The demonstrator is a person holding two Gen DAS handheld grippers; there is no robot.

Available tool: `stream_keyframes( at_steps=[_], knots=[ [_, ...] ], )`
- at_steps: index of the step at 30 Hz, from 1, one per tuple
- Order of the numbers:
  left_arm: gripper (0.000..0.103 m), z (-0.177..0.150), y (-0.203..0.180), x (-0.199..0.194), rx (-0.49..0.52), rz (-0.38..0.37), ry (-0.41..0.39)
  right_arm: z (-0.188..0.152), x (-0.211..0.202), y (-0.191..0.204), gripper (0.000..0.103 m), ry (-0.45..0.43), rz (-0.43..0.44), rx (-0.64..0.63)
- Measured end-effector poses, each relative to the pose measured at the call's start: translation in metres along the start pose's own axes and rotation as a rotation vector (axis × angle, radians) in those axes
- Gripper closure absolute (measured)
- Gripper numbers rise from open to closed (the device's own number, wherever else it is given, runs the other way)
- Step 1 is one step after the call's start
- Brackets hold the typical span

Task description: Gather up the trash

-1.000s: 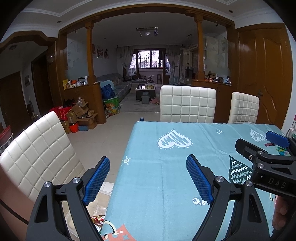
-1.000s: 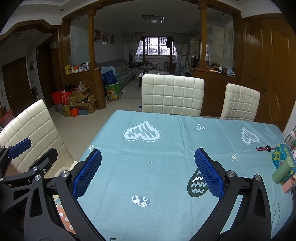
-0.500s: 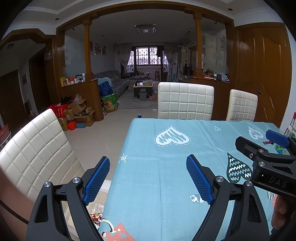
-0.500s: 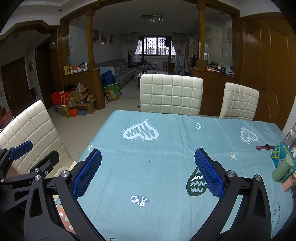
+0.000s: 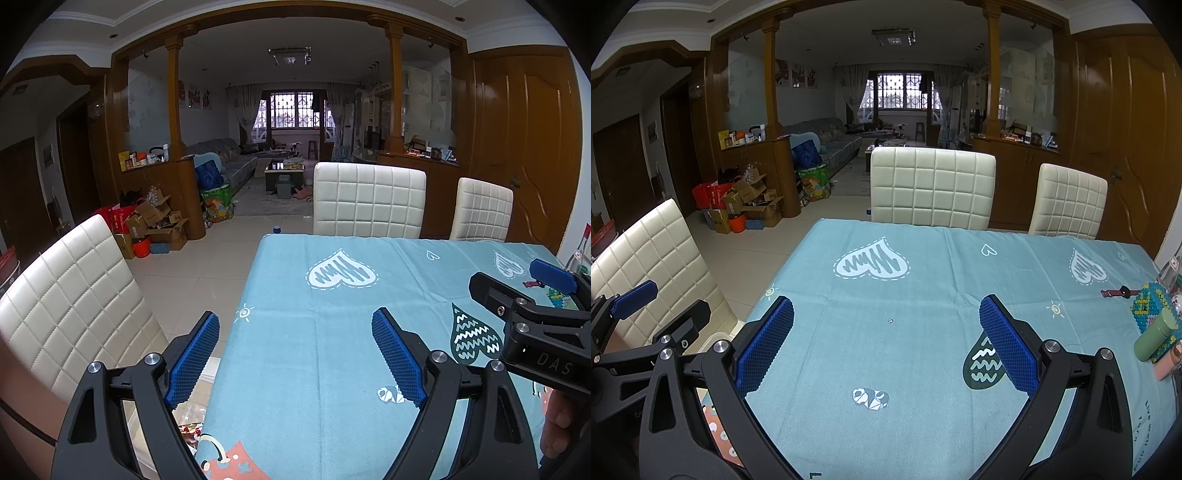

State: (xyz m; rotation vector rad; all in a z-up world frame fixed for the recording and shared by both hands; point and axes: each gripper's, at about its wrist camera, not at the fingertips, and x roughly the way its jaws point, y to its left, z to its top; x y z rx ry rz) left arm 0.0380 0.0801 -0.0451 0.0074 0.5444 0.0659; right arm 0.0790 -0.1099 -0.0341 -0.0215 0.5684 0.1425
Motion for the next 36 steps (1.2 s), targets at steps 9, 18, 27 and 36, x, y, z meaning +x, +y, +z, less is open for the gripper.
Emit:
stream_keyframes(
  at_steps=[9,18,27,36],
  knots=[
    [0.020,-0.0025,-0.0036,0.0002,0.004,-0.002,0.001,-0.0008,0.0005,-0.0002,0.003,0.002,-0.001,0.003],
    [0.020,-0.0027,-0.0038,-0.0004,0.000,-0.004,0.004,-0.0026,0.0003,-0.0008,0.003,0.001,-0.002,-0.001],
    [0.020,-0.0021,-0.0037,0.0003,0.002,-0.004,0.005,-0.0029,0.0003,-0.0008,0.003,0.000,-0.002,0.000],
    [0.020,-0.0018,-0.0038,0.0003,0.001,-0.005,0.005,-0.0027,0.0003,-0.0012,0.003,-0.001,-0.002,0.000]
  ],
)
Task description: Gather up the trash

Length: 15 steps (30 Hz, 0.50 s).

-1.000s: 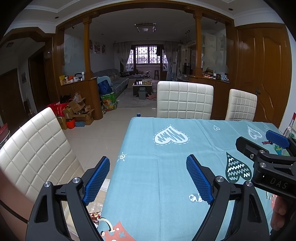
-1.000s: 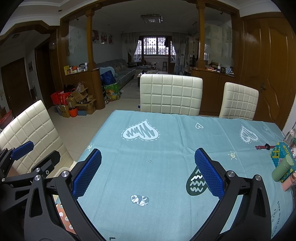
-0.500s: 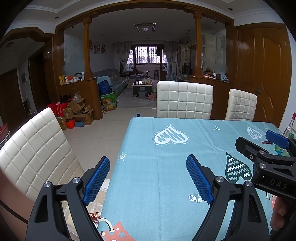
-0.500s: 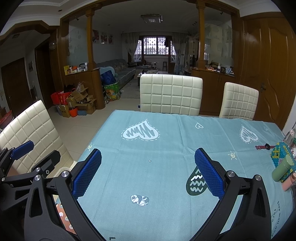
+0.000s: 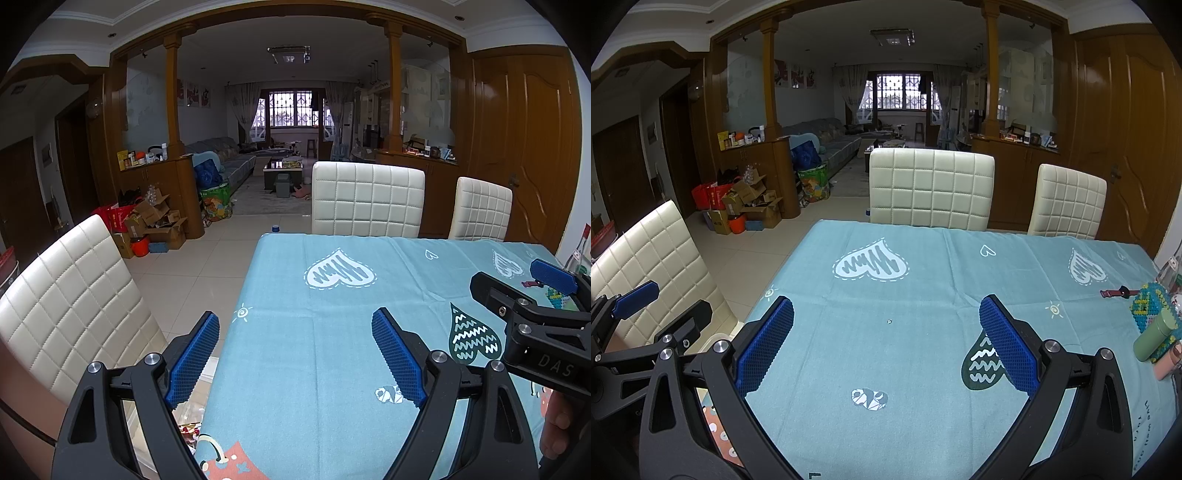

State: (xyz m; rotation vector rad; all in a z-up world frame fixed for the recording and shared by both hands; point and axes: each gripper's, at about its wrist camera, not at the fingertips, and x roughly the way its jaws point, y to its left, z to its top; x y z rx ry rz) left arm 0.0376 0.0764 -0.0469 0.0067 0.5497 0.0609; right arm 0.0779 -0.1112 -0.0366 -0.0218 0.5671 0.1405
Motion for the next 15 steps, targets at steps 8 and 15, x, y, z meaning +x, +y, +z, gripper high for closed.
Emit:
stream_keyframes(
  at_steps=[8,15],
  knots=[
    [0.020,0.0003,0.0002,0.0000,0.000,0.000,0.001,0.0000,0.0000,-0.0012,0.003,0.002,-0.002,0.005],
    [0.020,0.0003,0.0004,0.0003,-0.005,-0.008,0.004,0.0001,-0.0002,-0.0012,0.003,0.002,-0.001,0.006]
  ],
)
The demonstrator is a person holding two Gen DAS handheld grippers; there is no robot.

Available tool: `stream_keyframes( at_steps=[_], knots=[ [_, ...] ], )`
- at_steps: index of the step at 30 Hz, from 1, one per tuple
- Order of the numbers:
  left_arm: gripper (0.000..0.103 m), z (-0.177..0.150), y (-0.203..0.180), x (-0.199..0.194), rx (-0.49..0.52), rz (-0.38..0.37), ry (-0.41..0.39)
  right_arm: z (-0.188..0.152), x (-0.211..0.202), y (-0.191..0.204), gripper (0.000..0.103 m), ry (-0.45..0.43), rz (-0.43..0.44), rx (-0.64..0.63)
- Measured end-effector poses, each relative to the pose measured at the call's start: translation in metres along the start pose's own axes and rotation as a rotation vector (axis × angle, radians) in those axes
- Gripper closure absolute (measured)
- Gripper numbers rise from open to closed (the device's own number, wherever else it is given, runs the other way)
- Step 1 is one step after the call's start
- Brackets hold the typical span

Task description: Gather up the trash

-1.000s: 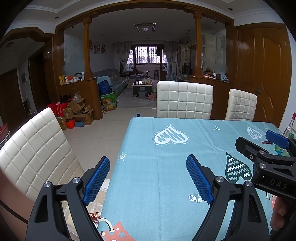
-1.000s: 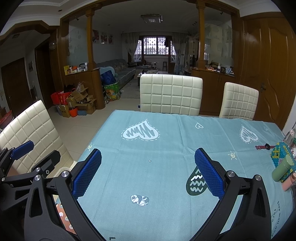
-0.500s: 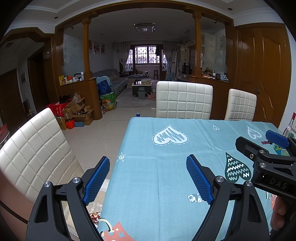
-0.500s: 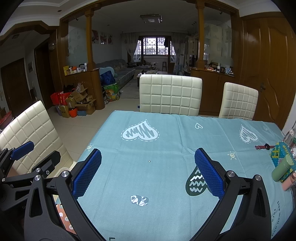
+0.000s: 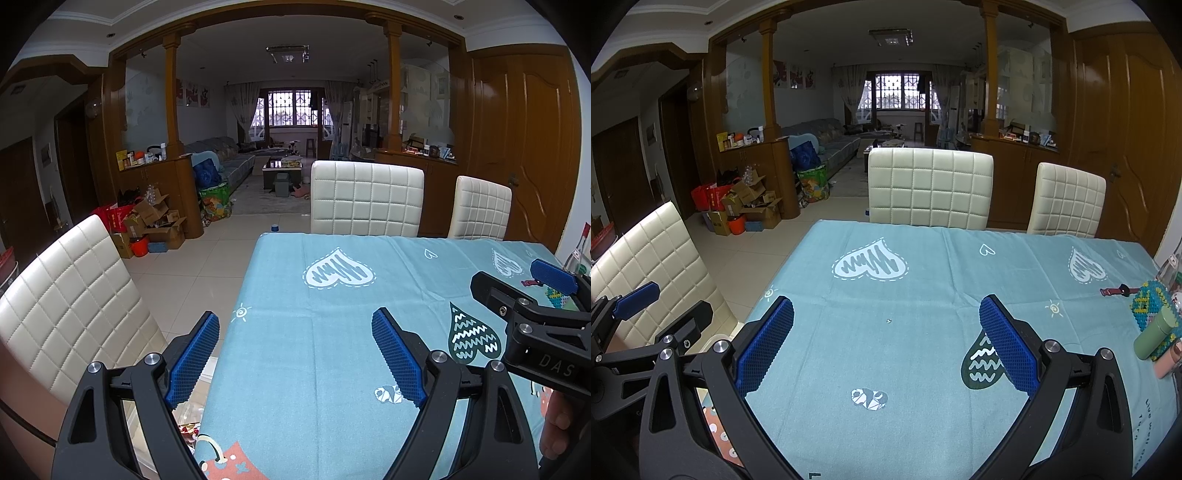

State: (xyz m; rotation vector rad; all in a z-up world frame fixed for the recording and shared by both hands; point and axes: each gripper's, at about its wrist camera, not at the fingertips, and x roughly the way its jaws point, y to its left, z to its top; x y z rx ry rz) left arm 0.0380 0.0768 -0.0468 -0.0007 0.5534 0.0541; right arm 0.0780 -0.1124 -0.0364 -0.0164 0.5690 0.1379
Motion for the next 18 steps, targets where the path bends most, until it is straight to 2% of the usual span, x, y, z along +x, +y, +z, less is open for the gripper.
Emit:
stream_keyframes(
  at_steps=[2,4,9,18],
  knots=[
    [0.020,-0.0004,-0.0003,-0.0039,-0.010,-0.007,-0.024,-0.0003,-0.0003,-0.0006,0.003,0.000,0.000,0.003],
    [0.020,-0.0002,-0.0043,-0.0049,0.005,0.017,-0.031,-0.0006,-0.0002,-0.0012,0.003,0.000,-0.004,0.002],
    [0.020,0.0014,-0.0085,0.0014,0.011,0.015,0.008,-0.0006,-0.0016,-0.0019,0.003,-0.004,-0.003,0.010],
    [0.020,0.0033,-0.0069,0.0016,-0.001,0.002,0.019,-0.0005,-0.0020,0.0004,0.003,-0.001,-0.002,0.012]
  ],
)
